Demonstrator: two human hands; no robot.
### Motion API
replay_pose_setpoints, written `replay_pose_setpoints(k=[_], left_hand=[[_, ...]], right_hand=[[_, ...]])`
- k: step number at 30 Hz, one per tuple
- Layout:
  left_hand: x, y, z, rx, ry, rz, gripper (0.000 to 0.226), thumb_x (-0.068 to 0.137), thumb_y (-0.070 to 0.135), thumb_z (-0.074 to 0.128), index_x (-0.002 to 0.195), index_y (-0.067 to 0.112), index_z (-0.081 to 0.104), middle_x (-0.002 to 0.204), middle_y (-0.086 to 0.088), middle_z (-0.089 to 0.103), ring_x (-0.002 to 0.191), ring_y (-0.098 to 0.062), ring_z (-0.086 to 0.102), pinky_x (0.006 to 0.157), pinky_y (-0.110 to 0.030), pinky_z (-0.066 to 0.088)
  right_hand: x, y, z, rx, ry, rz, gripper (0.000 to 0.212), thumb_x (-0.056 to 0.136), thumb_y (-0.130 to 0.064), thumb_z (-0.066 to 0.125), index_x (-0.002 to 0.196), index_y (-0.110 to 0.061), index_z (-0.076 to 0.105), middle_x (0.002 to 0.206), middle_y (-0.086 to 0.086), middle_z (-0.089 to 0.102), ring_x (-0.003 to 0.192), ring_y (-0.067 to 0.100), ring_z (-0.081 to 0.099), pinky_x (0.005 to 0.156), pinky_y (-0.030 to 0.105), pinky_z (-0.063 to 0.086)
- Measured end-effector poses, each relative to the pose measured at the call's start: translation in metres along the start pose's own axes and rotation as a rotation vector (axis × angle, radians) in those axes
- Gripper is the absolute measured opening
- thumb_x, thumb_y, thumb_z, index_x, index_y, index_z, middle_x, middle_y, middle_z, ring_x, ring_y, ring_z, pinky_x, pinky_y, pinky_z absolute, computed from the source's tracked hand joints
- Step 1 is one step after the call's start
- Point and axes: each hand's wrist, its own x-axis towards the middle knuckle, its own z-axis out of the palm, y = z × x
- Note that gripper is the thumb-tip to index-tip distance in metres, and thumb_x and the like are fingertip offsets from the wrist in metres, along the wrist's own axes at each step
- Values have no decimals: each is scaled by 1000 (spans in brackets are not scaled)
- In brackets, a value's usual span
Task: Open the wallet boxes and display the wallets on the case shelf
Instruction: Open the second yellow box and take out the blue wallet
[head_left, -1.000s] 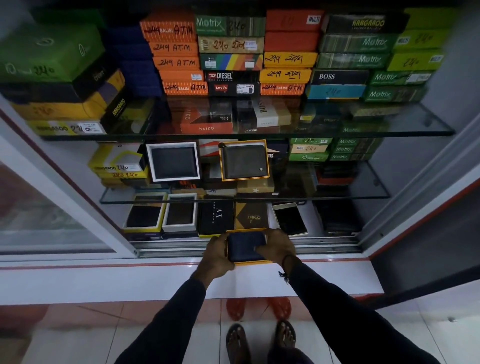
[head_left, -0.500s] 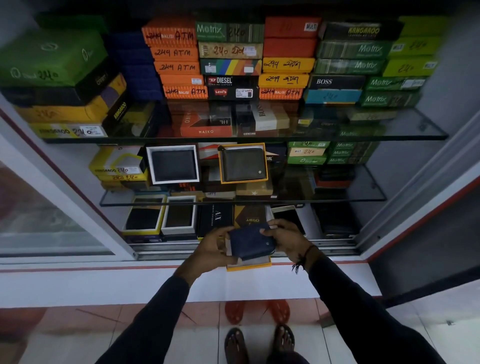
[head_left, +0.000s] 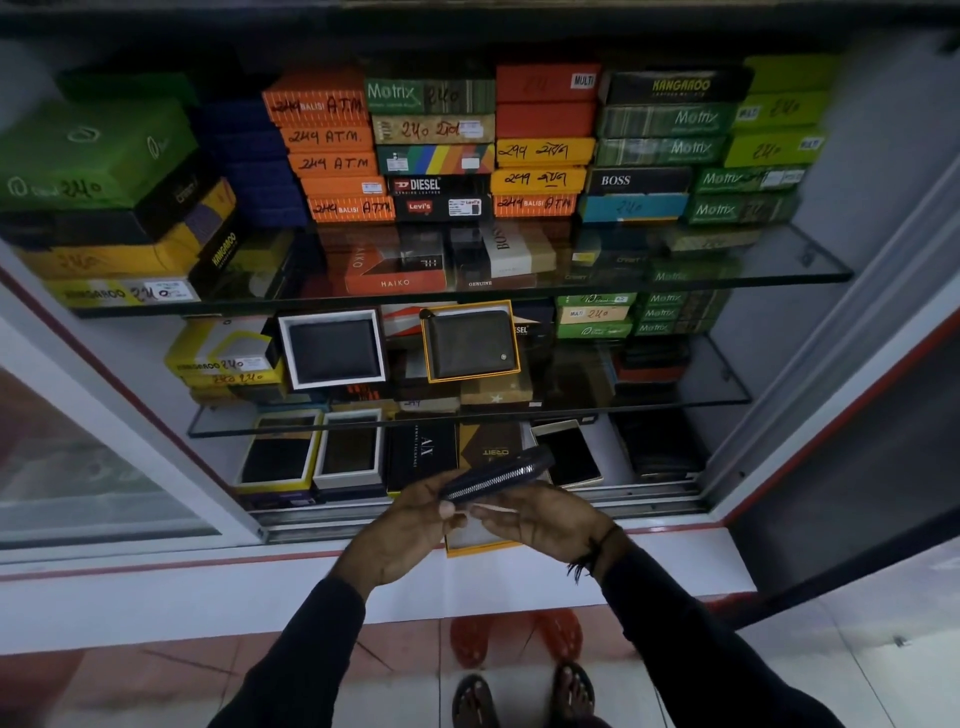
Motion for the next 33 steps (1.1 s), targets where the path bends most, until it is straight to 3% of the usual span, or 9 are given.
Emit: replay_pose_setpoints(k=[3, 7, 10, 13, 16, 18, 23, 27, 33], left_hand=[[-5, 7, -4, -44, -44, -8, 76, 56, 38, 98, 123, 11, 73, 114, -10, 72, 103, -21, 67, 91, -34, 51], [-9, 6, -15, -149, -17, 1, 57, 66, 24, 94, 117, 8, 75, 118, -15, 73, 109, -30, 68, 100, -45, 47], [-12, -2, -34, -117, 116, 26, 32, 89, 4, 67, 120, 10, 75, 121, -15, 74, 113, -32, 67, 96, -39, 56], [-18, -7, -45, 28, 260, 34, 38, 84, 16, 79, 121, 22, 75, 126, -7, 74, 120, -27, 65, 90, -28, 57], [-14, -16, -41, 155, 274, 62, 47, 73, 29, 89, 118, 31, 75, 124, -1, 76, 117, -16, 70, 85, -22, 58], [-6, -22, -35, 163, 348, 122, 39, 81, 14, 83, 117, 26, 75, 121, -4, 77, 116, -20, 70, 82, -20, 58], [14, -36, -18, 108, 410, 166, 53, 76, -12, 77, 125, 7, 68, 124, -17, 72, 112, -35, 70, 79, -32, 62], [15, -42, -19, 63, 373, 172, 53, 78, -19, 70, 121, 12, 71, 115, -15, 76, 100, -30, 74, 74, -33, 63], [4, -49, -34, 6, 269, 142, 54, 69, 15, 90, 121, 17, 74, 120, -11, 76, 112, -26, 72, 86, -28, 59]], right_hand=[[0, -1, 5, -7, 47, -36, 24, 94, -3, 59, 117, 2, 64, 104, 16, 70, 91, 24, 71, 77, 30, 62], [2, -3, -1, -152, 92, -41, 15, 92, -3, 61, 105, -4, 70, 91, 12, 72, 85, 22, 68, 76, 29, 62], [-3, -15, -19, -282, 153, -113, 17, 93, -1, 58, 98, -6, 73, 96, 13, 71, 85, 21, 70, 76, 29, 60], [-11, -29, -36, -367, 217, -177, 20, 90, -1, 63, 109, 4, 69, 105, 19, 68, 91, 26, 66, 77, 28, 59], [-16, -34, -27, -492, 243, -187, 21, 87, -6, 70, 106, 4, 72, 103, 19, 67, 95, 28, 63, 79, 29, 57], [-18, -31, -9, -536, 217, -214, 25, 86, -7, 72, 108, 4, 72, 100, 17, 69, 91, 23, 66, 76, 28, 58], [-6, 8, 39, -699, 218, -295, 20, 78, -6, 79, 98, 0, 77, 98, 20, 76, 75, 14, 72, 64, 20, 58], [5, 30, 53, -764, 305, -370, 16, 76, -7, 82, 89, 1, 79, 73, 9, 75, 57, 10, 68, 56, 20, 56], [-8, 17, 51, -952, 363, -419, 14, 81, -9, 78, 92, -1, 78, 89, 19, 78, 64, 16, 70, 59, 22, 60]])
